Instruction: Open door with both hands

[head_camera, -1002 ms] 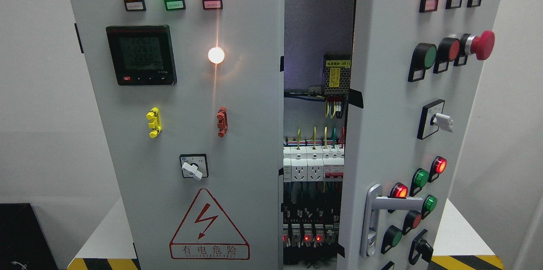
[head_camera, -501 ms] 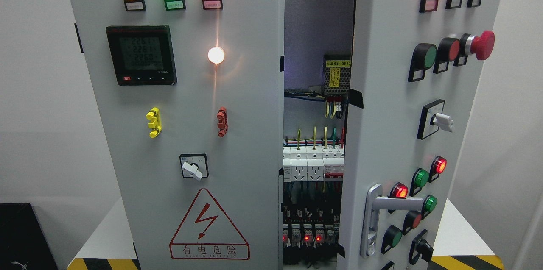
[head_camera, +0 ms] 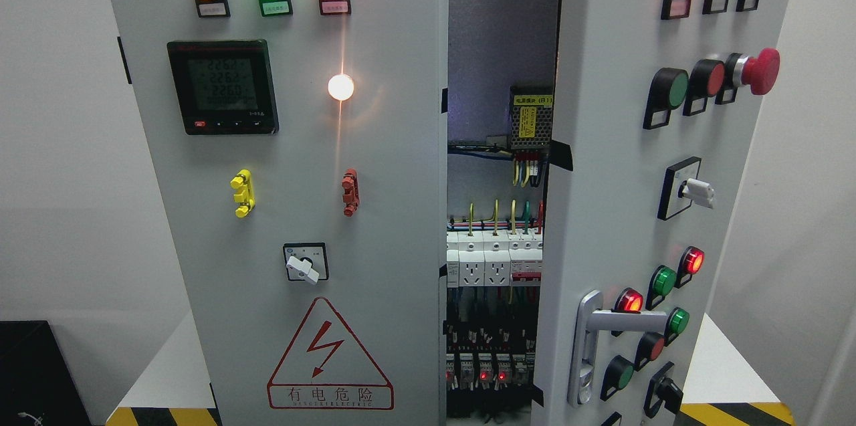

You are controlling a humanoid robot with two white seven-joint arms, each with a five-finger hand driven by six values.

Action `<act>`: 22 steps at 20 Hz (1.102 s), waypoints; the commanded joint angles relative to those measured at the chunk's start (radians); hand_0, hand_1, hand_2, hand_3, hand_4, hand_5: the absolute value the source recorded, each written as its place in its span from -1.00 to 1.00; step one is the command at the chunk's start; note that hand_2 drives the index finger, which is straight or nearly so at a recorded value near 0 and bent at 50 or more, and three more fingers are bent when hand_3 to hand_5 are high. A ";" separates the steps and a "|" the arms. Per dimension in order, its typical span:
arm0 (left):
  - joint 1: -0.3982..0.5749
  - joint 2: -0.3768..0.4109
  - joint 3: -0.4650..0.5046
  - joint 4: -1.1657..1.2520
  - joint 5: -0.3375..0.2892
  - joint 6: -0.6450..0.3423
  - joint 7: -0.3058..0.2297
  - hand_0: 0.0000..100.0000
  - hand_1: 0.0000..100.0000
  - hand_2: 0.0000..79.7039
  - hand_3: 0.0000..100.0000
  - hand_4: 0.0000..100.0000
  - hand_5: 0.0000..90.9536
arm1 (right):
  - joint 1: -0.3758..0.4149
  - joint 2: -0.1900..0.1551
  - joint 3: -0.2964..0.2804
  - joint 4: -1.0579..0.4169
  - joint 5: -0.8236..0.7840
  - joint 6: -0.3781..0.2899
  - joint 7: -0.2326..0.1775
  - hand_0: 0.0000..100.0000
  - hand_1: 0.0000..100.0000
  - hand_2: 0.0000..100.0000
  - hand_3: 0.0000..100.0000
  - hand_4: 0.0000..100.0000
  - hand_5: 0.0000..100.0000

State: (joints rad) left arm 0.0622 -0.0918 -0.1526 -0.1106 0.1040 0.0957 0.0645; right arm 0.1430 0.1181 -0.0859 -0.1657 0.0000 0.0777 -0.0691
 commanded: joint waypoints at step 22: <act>0.051 0.211 -0.013 -0.685 0.003 -0.245 -0.003 -1.00 -1.00 -1.00 -1.00 -1.00 -1.00 | 0.000 0.000 0.000 0.000 -0.011 0.001 0.000 -0.61 -1.00 -1.00 -1.00 -1.00 -1.00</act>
State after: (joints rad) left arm 0.0668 0.0535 -0.1563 -0.3795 0.1047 -0.1479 0.0633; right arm 0.1427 0.1181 -0.0859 -0.1656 0.0000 0.0777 -0.0691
